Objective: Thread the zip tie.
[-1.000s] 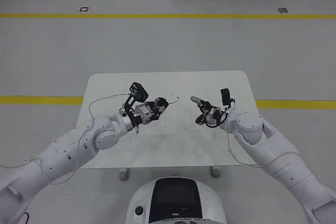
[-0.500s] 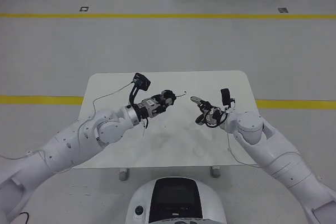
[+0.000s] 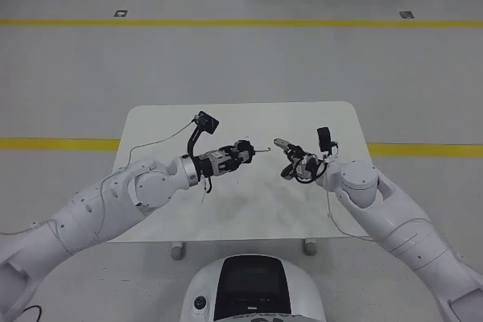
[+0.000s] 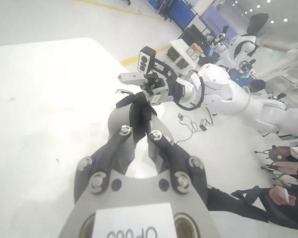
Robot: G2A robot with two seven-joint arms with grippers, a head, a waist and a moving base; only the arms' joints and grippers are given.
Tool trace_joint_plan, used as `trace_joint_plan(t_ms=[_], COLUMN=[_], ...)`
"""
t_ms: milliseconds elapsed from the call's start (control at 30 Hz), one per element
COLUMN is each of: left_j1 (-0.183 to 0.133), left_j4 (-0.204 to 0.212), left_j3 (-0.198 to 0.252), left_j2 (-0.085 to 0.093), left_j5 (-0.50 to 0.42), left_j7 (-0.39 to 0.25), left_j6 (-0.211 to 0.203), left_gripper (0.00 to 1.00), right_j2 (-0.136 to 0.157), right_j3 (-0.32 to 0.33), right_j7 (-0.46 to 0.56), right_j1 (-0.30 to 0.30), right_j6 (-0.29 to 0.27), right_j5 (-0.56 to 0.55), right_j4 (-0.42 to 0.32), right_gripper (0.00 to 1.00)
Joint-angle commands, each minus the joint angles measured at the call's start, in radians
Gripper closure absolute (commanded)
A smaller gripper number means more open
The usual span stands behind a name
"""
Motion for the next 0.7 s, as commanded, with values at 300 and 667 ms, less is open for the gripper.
trace_joint_plan(t_ms=[300, 667], left_j1=[0.068, 0.139], left_j4=[0.056, 0.061], left_j3=[-0.07, -0.182], left_j2=[-0.011, -0.04], left_j5=[-0.215, -0.386], left_j7=[-0.11, -0.265], left_j6=[0.0, 0.0], left_gripper=[1.0, 1.0], right_j2=[0.026, 0.03], right_j3=[0.083, 0.138], right_j7=[0.219, 0.73], right_j1=[-0.058, -0.028], right_j6=[-0.209, -0.516], right_j5=[-0.091, 0.017], right_j4=[0.053, 0.276], right_gripper=[0.0, 0.0])
